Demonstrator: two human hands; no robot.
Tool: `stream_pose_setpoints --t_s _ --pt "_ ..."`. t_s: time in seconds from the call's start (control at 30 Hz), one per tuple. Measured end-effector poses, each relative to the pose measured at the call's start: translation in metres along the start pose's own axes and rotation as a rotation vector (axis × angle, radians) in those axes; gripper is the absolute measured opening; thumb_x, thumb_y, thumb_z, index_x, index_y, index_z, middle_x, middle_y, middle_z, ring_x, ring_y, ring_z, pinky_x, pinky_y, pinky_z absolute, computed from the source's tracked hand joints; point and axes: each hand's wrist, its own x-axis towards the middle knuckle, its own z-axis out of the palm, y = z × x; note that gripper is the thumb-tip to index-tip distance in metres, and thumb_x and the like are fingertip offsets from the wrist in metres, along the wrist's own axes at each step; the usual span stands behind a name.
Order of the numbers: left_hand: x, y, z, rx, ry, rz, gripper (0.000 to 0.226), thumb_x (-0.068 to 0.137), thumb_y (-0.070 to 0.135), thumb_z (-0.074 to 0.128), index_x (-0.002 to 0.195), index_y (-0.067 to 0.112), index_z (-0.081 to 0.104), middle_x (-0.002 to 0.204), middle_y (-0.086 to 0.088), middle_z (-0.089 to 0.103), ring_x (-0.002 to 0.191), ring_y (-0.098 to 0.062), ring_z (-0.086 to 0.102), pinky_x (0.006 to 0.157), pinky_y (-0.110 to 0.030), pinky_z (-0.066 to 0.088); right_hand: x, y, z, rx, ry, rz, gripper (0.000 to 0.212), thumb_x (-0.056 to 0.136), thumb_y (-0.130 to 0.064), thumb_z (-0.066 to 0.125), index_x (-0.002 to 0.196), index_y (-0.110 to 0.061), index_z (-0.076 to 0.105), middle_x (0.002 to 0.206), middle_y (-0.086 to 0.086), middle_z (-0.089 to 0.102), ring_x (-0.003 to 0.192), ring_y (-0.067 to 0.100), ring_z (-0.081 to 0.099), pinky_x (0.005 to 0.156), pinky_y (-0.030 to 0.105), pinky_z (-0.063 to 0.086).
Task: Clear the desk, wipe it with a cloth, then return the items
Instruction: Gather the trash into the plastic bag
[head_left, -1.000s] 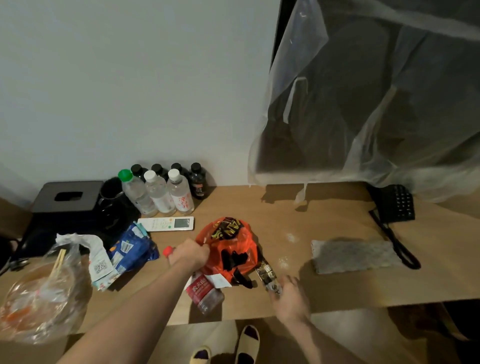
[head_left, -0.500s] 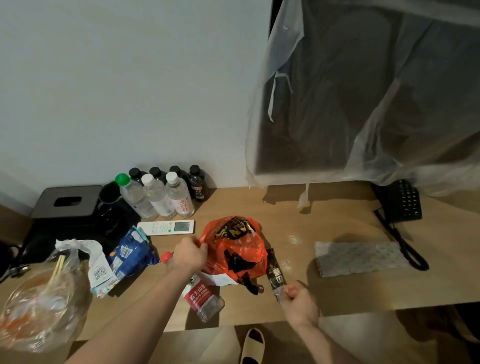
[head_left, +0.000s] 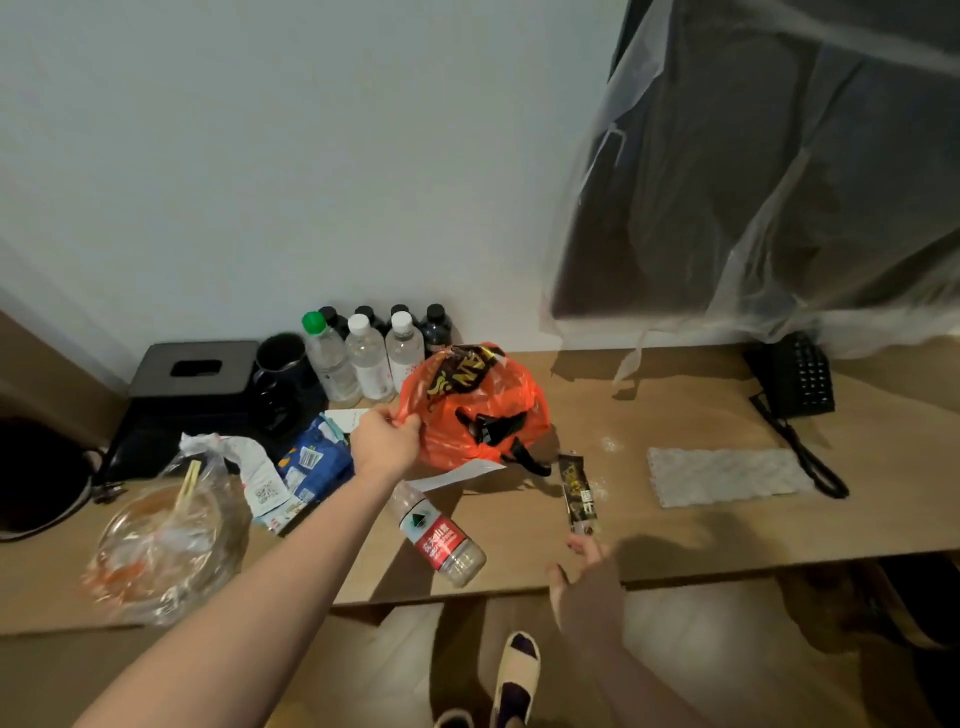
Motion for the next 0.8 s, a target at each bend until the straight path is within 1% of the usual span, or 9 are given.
stream_pose_setpoints --t_s 0.1,0.2,0.3,0.37,0.43,0.5,0.6,0.7,0.8 --pt "-0.001 -0.012 -0.017 -0.032 0.008 -0.005 0.014 0.086 0.034 0.068 0.082 0.02 0.069 0.073 0.0 0.073 0.069 -0.028 0.073 0.071 -0.045 0.062 -0.007 -0.006 0.006 0.051 0.022 -0.002 0.042 0.088 -0.021 0.08 0.126 -0.021 0.062 0.129 0.001 0.055 0.116 0.022 0.058 0.095 0.033 0.051" --pt "-0.01 -0.014 -0.026 -0.013 0.006 -0.004 0.018 0.089 0.034 0.071 0.082 0.018 0.07 0.075 -0.001 0.073 0.075 -0.025 0.071 0.072 -0.039 0.058 0.001 -0.002 0.004 0.125 0.07 0.081 0.044 0.087 -0.018 0.081 0.126 -0.02 0.063 0.127 0.005 0.057 0.107 0.018 0.058 0.085 0.027 0.048" --pt "-0.015 -0.012 -0.021 0.0 -0.014 -0.025 0.015 0.092 0.029 0.071 0.083 0.017 0.068 0.077 -0.002 0.071 0.078 -0.022 0.068 0.064 -0.033 0.05 0.014 0.013 -0.007 0.107 0.098 0.156 0.046 0.088 -0.019 0.078 0.129 -0.026 0.059 0.125 0.001 0.054 0.109 0.017 0.055 0.088 0.035 0.053" --pt "-0.015 -0.009 -0.013 -0.001 -0.038 -0.041 0.013 0.091 0.028 0.071 0.084 0.017 0.068 0.08 -0.004 0.073 0.081 -0.022 0.07 0.073 -0.038 0.056 0.023 0.021 -0.013 0.05 0.106 0.146 0.044 0.09 -0.018 0.076 0.128 -0.025 0.058 0.121 -0.003 0.05 0.112 0.019 0.054 0.088 0.039 0.055" --pt "-0.014 -0.007 -0.005 0.002 -0.064 -0.059 0.012 0.091 0.026 0.07 0.084 0.018 0.067 0.084 -0.006 0.074 0.083 -0.023 0.071 0.076 -0.039 0.058 0.031 0.02 -0.013 0.118 0.123 0.155 0.035 0.092 -0.016 0.074 0.122 -0.024 0.06 0.118 -0.004 0.054 0.104 0.017 0.058 0.077 0.03 0.054" --pt "-0.016 -0.007 0.002 0.019 -0.091 -0.053 0.013 0.093 0.023 0.069 0.084 0.017 0.064 0.084 -0.006 0.074 0.08 -0.021 0.071 0.064 -0.033 0.053 0.036 0.01 -0.012 0.301 0.14 0.163 0.025 0.093 -0.014 0.074 0.112 -0.027 0.063 0.114 -0.001 0.065 0.095 0.015 0.064 0.066 0.017 0.047" --pt "-0.025 -0.007 0.006 0.04 -0.131 -0.024 0.011 0.096 0.02 0.068 0.087 0.015 0.065 0.085 -0.004 0.072 0.074 -0.014 0.067 0.057 -0.026 0.047 0.04 -0.017 -0.023 0.554 0.094 0.156 0.021 0.097 -0.019 0.071 0.118 -0.018 0.069 0.11 0.001 0.071 0.099 0.019 0.07 0.065 0.008 0.046" --pt "-0.037 -0.009 0.002 0.036 -0.177 0.03 0.012 0.096 0.021 0.069 0.085 0.018 0.066 0.084 -0.002 0.074 0.076 -0.015 0.072 0.068 -0.032 0.059 0.039 -0.05 -0.048 0.84 -0.04 0.197 0.021 0.103 -0.026 0.061 0.123 -0.022 0.068 0.113 0.001 0.072 0.097 0.021 0.07 0.064 0.02 0.055" --pt "-0.051 -0.008 -0.002 0.036 -0.251 0.085 0.01 0.095 0.024 0.069 0.087 0.019 0.069 0.08 0.0 0.076 0.073 -0.013 0.074 0.075 -0.041 0.063 0.027 -0.071 -0.079 0.913 -0.103 0.136 0.016 0.104 -0.033 0.06 0.114 -0.027 0.071 0.112 0.005 0.073 0.101 0.024 0.072 0.066 0.031 0.06"
